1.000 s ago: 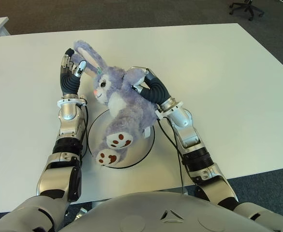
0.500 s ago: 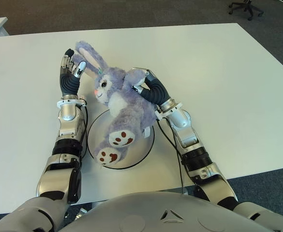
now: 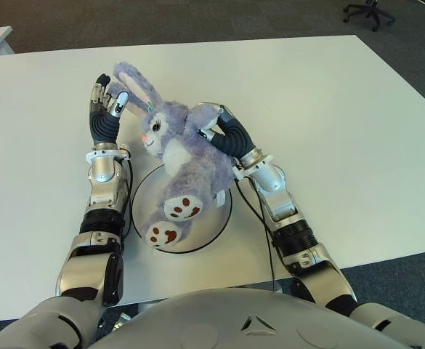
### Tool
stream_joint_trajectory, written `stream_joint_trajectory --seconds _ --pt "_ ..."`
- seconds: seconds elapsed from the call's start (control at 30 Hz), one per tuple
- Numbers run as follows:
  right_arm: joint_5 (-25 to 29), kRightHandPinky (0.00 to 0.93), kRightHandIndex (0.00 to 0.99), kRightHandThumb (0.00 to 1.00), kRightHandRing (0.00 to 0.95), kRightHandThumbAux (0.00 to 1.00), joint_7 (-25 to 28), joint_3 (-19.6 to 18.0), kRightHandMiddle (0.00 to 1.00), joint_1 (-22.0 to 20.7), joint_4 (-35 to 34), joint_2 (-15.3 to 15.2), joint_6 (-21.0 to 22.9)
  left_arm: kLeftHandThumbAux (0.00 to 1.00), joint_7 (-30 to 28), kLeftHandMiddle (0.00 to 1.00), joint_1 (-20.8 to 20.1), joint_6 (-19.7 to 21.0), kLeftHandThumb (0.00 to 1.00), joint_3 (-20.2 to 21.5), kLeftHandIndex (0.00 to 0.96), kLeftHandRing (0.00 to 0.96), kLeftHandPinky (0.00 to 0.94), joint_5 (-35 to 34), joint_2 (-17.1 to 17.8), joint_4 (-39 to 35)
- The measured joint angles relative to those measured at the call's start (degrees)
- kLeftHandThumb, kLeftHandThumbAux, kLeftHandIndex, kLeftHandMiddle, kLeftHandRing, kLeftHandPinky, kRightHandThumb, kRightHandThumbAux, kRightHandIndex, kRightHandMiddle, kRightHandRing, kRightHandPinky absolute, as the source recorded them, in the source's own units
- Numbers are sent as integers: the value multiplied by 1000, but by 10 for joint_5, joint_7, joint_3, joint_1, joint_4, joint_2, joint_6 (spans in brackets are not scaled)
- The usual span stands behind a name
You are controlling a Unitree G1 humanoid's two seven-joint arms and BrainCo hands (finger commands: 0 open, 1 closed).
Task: Put the doll into the plate.
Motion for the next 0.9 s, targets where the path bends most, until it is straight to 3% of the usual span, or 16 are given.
stream_joint_trajectory --seconds 0.9 --pt "3 635 386 844 669 674 21 5 554 -7 15 -3 -5 457 0 72 0 6 0 15 0 106 156 -6 -6 1"
